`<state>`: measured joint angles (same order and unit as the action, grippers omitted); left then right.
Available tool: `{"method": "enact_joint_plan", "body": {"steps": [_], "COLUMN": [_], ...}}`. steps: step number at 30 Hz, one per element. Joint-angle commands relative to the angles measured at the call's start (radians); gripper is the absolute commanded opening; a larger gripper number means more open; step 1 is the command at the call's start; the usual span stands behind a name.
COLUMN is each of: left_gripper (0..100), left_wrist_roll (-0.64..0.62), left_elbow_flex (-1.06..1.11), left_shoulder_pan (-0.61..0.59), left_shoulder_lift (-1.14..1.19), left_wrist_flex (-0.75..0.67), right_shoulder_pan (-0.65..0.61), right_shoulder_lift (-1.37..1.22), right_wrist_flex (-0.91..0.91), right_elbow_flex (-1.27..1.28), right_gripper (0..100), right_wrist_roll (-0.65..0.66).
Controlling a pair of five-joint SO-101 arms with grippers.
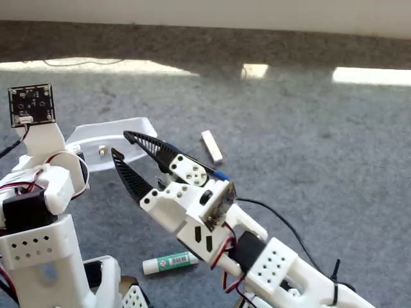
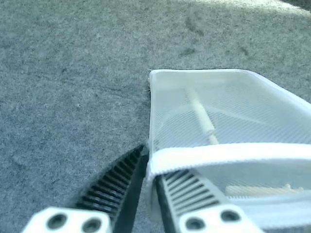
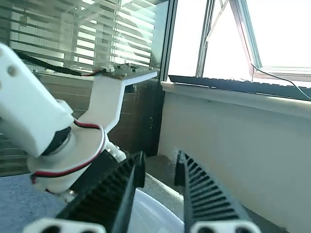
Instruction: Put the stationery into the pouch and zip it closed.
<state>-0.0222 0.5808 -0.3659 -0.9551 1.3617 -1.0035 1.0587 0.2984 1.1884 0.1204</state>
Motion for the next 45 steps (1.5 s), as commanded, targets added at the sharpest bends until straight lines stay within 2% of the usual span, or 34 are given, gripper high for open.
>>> {"method": "enact_joint_plan", "body": {"steps": [1, 9, 15, 21, 27, 33, 36, 38, 45], "left_gripper": [1, 1, 1, 1, 1, 1, 1, 1, 1], "left_wrist_roll": [0.011, 0.009, 0.009, 0.009, 0.009, 0.009, 0.009, 0.009, 0.008], "left_elbow_flex": [-0.002, -0.002, -0.002, 0.018, 0.021, 0.021, 0.018, 0.018, 0.021], "left_shoulder_pan": [0.018, 0.004, -0.085, -0.104, -0.147, -0.163, -0.202, -0.225, -0.314], "left_shoulder_lift": [0.005, 0.005, 0.005, 0.005, 0.005, 0.005, 0.005, 0.005, 0.005], "left_wrist_flex": [-0.021, -0.021, -0.021, -0.021, -0.023, -0.023, -0.023, -0.037, -0.061], "right_shoulder_pan": [-0.005, -0.002, 0.035, 0.105, 0.105, 0.087, 0.039, 0.012, -0.085], "right_shoulder_lift": [0.073, 0.079, 0.081, 0.082, 0.082, 0.076, 0.074, 0.073, 0.071], "right_wrist_flex": [-0.131, -0.358, -0.55, -0.713, -0.958, -1.319, -1.455, -1.472, -1.474], "right_elbow_flex": [-0.081, -0.145, -0.147, -0.147, -0.168, -0.326, -0.395, -0.421, -0.363], "right_gripper": [10.0, 10.0, 10.1, 10.1, 10.1, 10.2, 10.2, 10.2, 10.2], "right_wrist_roll": [-0.009, -0.009, -0.176, -0.255, -0.253, -0.239, -0.123, -0.074, -0.066]}}
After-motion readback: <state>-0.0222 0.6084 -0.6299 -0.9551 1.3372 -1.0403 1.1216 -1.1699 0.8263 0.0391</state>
